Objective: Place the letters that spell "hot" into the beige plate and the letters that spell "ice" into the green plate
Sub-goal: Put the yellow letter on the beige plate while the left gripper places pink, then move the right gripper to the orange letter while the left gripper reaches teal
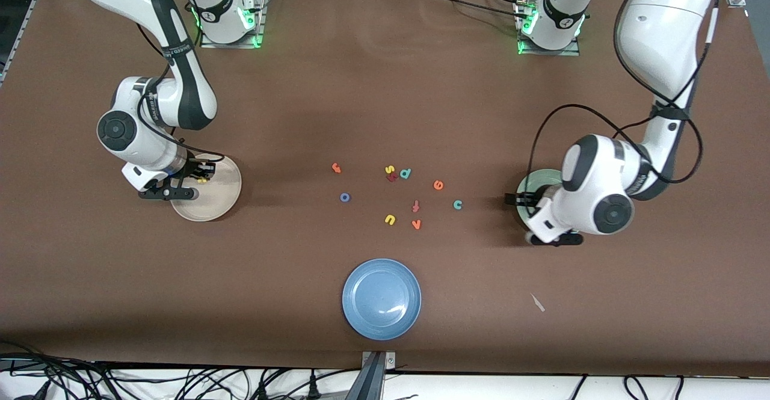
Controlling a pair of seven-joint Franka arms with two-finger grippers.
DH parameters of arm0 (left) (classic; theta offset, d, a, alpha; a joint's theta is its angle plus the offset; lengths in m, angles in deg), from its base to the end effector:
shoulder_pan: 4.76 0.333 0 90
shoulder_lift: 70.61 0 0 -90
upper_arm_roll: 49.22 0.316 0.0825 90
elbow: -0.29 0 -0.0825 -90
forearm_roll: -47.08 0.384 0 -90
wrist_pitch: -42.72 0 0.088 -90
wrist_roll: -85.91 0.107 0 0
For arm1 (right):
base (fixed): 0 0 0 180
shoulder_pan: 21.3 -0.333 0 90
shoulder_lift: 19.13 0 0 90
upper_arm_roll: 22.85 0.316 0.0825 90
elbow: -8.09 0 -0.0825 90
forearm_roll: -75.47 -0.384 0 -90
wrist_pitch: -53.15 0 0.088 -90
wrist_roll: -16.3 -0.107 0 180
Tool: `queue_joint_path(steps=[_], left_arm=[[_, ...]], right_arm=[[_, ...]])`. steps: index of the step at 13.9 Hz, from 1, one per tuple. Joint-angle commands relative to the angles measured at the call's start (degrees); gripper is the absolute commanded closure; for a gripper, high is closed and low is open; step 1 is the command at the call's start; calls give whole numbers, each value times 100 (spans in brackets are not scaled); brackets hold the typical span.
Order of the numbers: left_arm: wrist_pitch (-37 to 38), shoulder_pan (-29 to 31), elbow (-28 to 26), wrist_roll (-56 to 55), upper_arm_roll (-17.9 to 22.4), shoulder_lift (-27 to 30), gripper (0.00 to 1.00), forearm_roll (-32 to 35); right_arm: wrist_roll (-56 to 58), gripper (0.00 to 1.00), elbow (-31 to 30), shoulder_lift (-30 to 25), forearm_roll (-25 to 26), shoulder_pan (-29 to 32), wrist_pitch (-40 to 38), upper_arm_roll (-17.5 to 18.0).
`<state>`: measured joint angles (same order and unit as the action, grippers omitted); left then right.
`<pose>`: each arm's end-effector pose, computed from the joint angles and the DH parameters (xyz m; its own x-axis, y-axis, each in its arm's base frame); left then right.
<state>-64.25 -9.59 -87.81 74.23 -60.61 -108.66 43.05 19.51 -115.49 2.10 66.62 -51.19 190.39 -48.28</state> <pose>0.6442 -0.1750 0.2490 0.9359 -0.0444 -0.3496 -0.0062 -0.9940 0.1096 0.5554 0.0437 0.2332 0.9956 0.0319 -0.0886 0.0371 -0.9977 0.0571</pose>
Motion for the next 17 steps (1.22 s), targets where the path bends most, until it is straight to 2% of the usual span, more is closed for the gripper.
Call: queue_joint_path(steps=[1,3,4,6,8,10,12,13,17], left_arm=[[19,-429,179,35,-135,-61,0,113],[-357,-772,179,70,-118,-184,0,174],[-620,-939,171,70,-109,-237,0,453],[-955,-1125,171,-26,-126,-404,0,1147],[-1289,-1161,127,-438,-126,-466,0,1168],[-1580,-1231,109,-598,-126,-545,0,1212],[-1817,-1118,100,-598,-126,-650,1,1177],[-1827,-1100,100,-615,-126,-703,17,1150],[-1818,-1213,4,-853,-126,-712,63,1133]], right_arm=[[136,0,-53,-118,-12,-60,-39,56],[-39,0,227,-128,-38,-113,-547,196],[-136,0,385,-128,-47,-122,-810,293],[-625,0,631,-110,-64,-245,-1111,705],[-927,0,729,-58,-56,-368,-990,1144],[-936,0,764,74,-64,-499,-745,1391],[-928,0,747,206,-56,-745,-367,1480],[-954,0,729,285,-73,-920,-147,1480],[-1788,0,747,697,-73,-1483,504,1480]])
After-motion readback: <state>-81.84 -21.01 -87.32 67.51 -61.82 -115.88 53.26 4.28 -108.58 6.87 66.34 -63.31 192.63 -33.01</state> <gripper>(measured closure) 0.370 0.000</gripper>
